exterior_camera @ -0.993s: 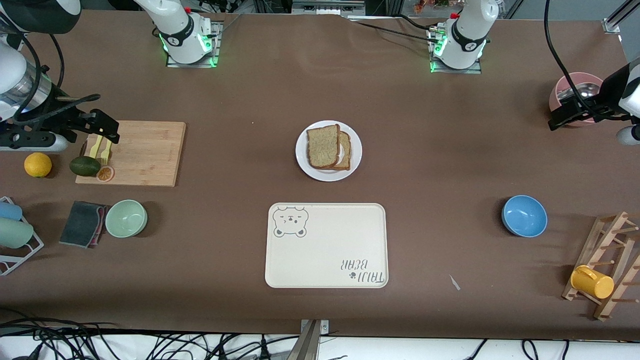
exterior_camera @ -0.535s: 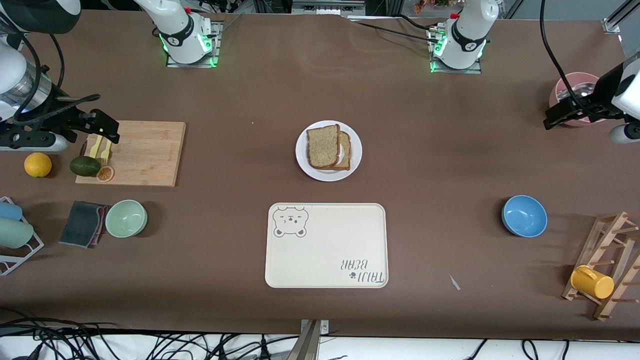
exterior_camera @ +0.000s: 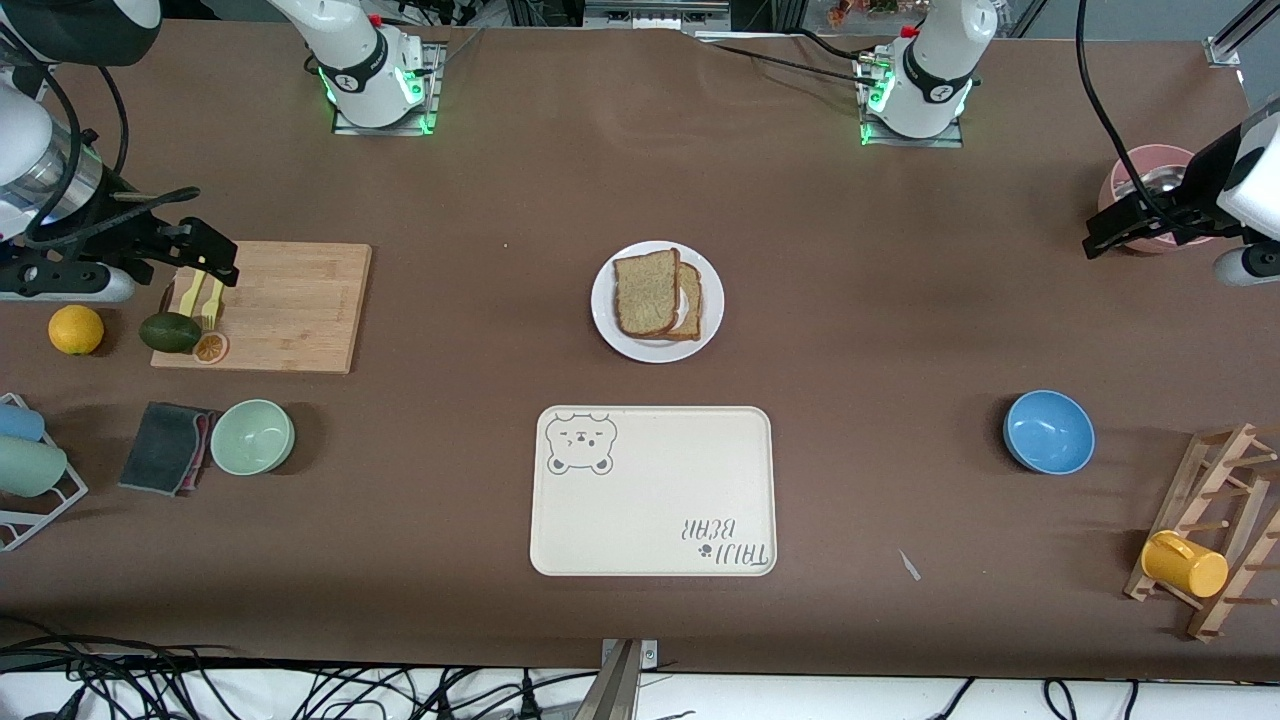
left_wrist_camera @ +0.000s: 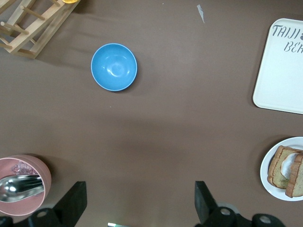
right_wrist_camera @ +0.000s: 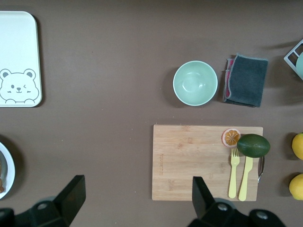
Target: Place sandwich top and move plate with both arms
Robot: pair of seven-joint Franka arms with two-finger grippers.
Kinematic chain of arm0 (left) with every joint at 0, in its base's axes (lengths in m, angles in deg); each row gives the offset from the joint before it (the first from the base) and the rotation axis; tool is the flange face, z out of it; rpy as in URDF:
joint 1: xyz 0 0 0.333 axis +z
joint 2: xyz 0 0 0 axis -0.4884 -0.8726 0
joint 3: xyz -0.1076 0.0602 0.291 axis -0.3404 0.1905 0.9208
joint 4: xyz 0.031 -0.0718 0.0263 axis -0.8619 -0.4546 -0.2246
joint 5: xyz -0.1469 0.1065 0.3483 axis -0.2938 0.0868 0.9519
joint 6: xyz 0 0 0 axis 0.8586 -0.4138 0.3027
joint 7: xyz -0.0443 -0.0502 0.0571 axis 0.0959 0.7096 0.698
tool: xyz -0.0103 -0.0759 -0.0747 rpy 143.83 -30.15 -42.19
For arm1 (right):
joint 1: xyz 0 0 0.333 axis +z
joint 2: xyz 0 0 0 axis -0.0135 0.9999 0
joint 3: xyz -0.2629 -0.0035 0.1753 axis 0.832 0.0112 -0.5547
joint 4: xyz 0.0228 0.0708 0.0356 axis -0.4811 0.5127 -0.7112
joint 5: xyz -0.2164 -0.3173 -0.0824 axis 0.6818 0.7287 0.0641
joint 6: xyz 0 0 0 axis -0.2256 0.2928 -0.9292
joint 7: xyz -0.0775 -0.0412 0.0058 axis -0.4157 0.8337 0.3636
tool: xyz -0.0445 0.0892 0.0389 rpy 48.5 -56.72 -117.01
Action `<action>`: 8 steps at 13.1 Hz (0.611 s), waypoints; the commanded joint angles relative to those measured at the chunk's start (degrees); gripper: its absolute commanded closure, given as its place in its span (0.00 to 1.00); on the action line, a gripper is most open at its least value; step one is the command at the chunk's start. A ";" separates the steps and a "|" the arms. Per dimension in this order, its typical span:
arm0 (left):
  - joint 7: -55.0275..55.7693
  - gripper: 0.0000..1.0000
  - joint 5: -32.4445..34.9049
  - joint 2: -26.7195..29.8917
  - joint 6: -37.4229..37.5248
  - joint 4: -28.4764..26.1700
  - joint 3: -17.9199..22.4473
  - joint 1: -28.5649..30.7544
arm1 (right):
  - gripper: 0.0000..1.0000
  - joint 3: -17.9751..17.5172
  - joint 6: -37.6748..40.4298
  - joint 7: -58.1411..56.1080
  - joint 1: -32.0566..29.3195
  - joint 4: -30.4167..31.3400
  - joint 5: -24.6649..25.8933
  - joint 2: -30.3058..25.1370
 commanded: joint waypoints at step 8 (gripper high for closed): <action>-0.07 0.00 0.12 0.12 1.00 1.03 -0.66 0.02 | 0.01 -0.49 0.43 0.74 -0.20 -0.22 0.06 -0.52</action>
